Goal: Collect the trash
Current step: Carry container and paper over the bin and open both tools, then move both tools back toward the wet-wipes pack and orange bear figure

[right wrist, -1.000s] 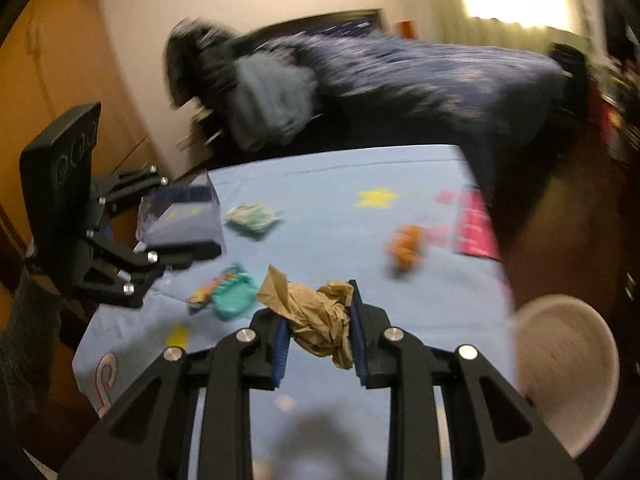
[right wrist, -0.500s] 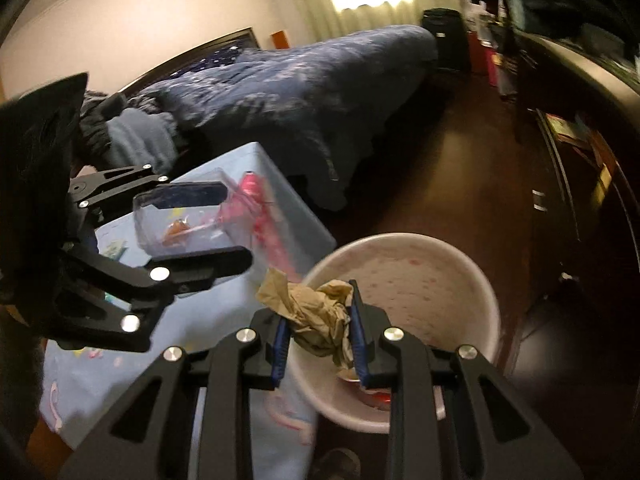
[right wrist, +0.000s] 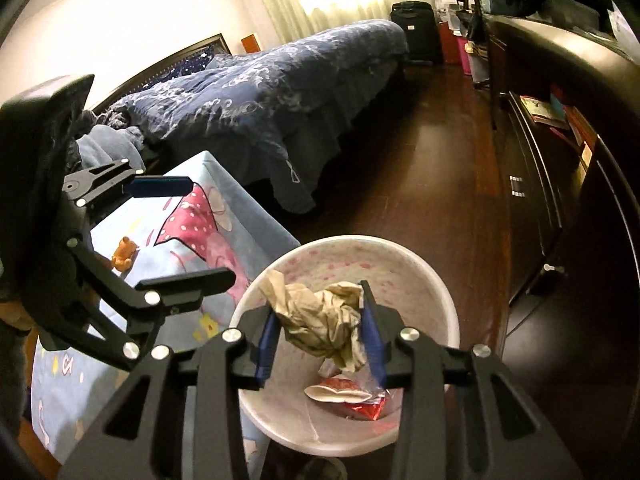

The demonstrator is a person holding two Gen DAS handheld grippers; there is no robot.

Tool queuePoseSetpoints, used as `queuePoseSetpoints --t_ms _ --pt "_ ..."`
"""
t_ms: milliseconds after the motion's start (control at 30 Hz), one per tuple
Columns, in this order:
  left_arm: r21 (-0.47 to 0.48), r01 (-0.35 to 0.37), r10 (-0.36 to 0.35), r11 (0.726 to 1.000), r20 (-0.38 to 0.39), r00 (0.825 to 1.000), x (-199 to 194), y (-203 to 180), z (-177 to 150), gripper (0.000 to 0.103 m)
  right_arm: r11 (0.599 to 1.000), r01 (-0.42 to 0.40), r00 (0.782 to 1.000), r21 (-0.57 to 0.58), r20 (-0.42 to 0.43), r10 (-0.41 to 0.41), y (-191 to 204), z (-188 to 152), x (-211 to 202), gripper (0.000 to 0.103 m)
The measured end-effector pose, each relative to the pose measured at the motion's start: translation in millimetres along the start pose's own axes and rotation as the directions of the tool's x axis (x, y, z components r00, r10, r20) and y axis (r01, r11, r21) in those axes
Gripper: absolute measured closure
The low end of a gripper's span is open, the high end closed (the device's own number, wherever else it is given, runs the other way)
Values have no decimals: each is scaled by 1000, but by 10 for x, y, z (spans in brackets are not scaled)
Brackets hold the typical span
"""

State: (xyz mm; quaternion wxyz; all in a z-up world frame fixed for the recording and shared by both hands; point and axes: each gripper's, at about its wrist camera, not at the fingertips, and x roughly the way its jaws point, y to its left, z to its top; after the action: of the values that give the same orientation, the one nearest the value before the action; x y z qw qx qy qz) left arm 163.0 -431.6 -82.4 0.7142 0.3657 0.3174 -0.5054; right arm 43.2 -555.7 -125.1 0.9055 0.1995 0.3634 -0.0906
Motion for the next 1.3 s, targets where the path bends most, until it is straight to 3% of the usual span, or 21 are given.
queuePoseSetpoints --t_ms 133,267,367,433,500,600,667,700,733,833,967,1033,1133,1300 --pt "-3 4 -4 1000 8 1000 5 17 8 4 1000 -7 1000 5 -5 7 -9 3 3 57" --pt "-20 7 -6 1000 33 999 -95 63 -22 4 991 -107 994 74 -18 109 -72 13 11 55" --pt "-34 -1 2 999 49 999 -184 113 -41 4 996 -61 998 60 -5 62 -44 21 -10 52" --pt "-42 -4 6 999 61 998 -253 141 -62 4 994 -91 996 66 5 91 -28 24 -32 51" --pt "-50 -9 13 999 70 997 -308 167 -82 4 999 -27 1000 21 -6 27 45 24 -5 48" --pt "-64 -12 18 998 84 996 -391 200 -116 4 987 -144 990 74 19 143 12 29 -49 49" --pt "-70 -11 18 997 94 995 -436 210 -137 4 999 -26 999 18 22 26 96 40 -57 48" --pt "-74 -11 18 997 96 995 -457 219 -147 4 998 -53 998 30 23 52 91 40 -56 48" --pt "-76 -14 22 997 99 995 -478 221 -155 4 989 -130 991 69 28 128 61 40 -74 48" --pt "-88 -17 27 996 113 993 -553 253 -197 4 997 -68 996 35 55 66 156 49 -182 48" --pt "-145 -26 48 989 148 988 -782 379 -371 4 991 -130 989 -8 71 130 416 65 -333 45" --pt "-196 -42 74 980 162 984 -967 489 -554 4 987 -148 985 -62 79 152 646 70 -415 35" --pt "-291 -90 141 952 157 977 -1287 685 -956 4 966 -194 975 -170 74 209 1089 26 -525 29" --pt "-448 -234 301 863 82 950 -1888 1109 -1887 4 909 -253 962 -331 14 273 1831 -134 -544 24"
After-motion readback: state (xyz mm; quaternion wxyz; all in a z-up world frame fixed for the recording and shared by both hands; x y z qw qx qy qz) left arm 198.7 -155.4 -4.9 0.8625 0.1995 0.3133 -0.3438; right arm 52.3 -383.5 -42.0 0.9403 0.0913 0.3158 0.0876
